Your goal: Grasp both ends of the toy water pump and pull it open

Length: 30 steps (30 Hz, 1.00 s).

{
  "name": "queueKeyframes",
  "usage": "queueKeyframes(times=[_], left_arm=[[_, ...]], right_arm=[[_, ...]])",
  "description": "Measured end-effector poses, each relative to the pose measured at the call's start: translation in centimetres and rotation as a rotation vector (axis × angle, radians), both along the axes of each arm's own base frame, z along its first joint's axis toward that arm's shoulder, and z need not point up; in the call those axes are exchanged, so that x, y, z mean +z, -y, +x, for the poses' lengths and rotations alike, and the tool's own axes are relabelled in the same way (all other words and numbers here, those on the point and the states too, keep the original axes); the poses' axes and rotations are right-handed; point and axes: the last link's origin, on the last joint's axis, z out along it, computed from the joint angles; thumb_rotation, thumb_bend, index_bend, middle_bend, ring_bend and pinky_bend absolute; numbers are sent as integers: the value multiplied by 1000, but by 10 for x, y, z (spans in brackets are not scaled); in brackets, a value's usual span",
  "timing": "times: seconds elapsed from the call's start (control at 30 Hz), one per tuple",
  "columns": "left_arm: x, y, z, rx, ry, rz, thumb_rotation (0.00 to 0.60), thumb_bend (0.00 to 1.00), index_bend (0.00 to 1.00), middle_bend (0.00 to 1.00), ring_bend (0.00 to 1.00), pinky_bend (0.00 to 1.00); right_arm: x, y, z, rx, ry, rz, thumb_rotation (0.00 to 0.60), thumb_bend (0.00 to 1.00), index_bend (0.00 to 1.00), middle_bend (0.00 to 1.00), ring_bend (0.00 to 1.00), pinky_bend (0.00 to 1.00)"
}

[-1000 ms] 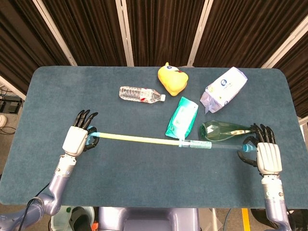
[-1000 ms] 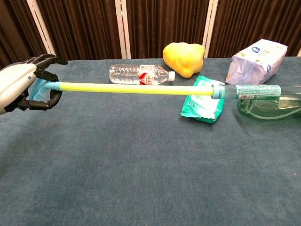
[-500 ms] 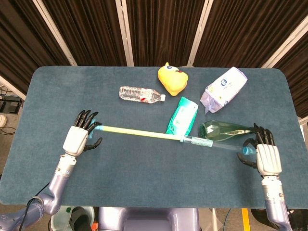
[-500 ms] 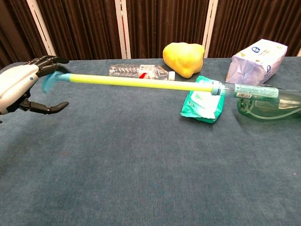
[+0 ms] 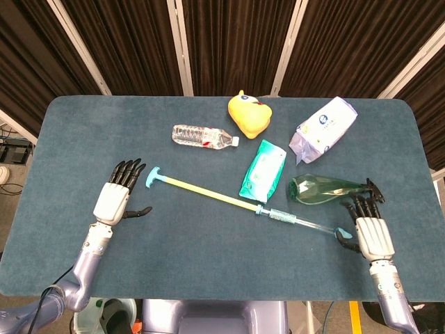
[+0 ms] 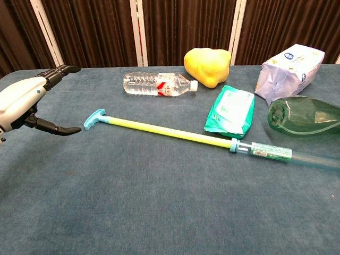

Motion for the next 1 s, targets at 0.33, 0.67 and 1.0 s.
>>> queueKeyframes(times=[0.33, 0.67, 1.0], left_arm=[[14, 9, -4, -1, 12, -21, 600, 89, 0, 0, 0, 30], [85, 63, -49, 125, -83, -70, 600, 89, 0, 0, 0, 30], [141, 140, -68, 365, -214, -36, 600, 89, 0, 0, 0, 30]], right_arm=[[12, -3, 5, 22, -12, 2, 600, 104, 0, 0, 0, 0], [78, -25, 3, 41, -130, -280, 600, 107, 0, 0, 0, 0], [90, -60, 5, -8, -194, -280, 600, 108, 0, 0, 0, 0]])
